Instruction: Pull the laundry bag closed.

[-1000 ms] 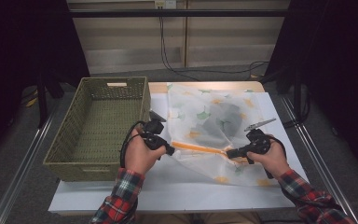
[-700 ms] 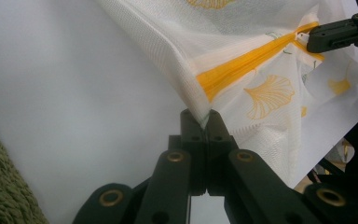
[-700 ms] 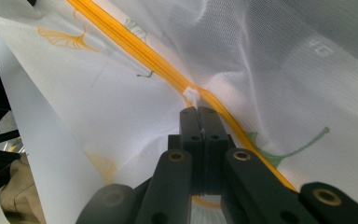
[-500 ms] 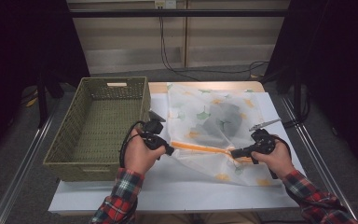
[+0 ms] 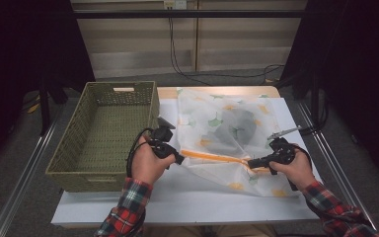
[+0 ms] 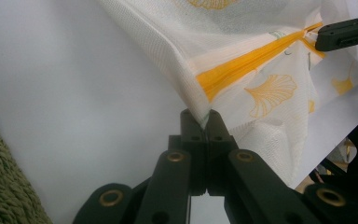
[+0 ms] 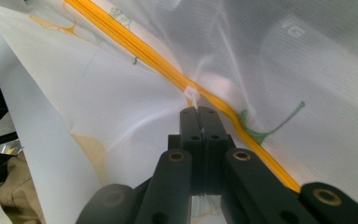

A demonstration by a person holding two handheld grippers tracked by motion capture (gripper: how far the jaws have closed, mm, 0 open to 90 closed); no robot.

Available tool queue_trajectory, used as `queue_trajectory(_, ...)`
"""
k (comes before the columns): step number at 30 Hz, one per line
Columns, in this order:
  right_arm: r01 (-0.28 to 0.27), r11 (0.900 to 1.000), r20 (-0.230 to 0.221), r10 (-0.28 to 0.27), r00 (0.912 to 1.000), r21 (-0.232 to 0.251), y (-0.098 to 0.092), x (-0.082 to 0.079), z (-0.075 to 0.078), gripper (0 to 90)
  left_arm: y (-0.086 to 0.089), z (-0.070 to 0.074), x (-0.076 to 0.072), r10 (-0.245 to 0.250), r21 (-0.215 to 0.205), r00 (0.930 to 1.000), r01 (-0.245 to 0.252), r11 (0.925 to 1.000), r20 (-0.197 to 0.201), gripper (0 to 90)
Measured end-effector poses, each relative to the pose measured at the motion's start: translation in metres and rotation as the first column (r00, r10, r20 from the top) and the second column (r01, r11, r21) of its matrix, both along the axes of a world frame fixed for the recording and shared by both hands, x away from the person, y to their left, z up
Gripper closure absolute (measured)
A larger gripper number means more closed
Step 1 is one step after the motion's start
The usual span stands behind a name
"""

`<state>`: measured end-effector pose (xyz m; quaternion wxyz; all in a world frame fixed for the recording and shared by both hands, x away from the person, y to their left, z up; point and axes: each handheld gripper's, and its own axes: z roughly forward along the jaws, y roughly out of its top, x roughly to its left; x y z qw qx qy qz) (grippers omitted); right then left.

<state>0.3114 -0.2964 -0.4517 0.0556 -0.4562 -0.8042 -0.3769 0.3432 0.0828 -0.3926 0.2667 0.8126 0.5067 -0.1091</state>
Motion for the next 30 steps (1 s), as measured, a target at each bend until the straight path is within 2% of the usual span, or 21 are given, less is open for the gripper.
queue_trajectory(21,0.035,0.999,-0.002,-0.035,0.9994,-0.004,-0.019,-0.006,-0.001,90.0,0.003,0.003,0.003,0.002,-0.002,1.0,-0.002,1.0,-0.006,89.6)
queue_trajectory(30,0.042,0.999,0.0,-0.042,0.9991,-0.003,-0.021,-0.007,-0.001,90.0,0.002,0.004,0.003,0.008,-0.006,1.0,-0.008,0.9999,-0.005,89.6)
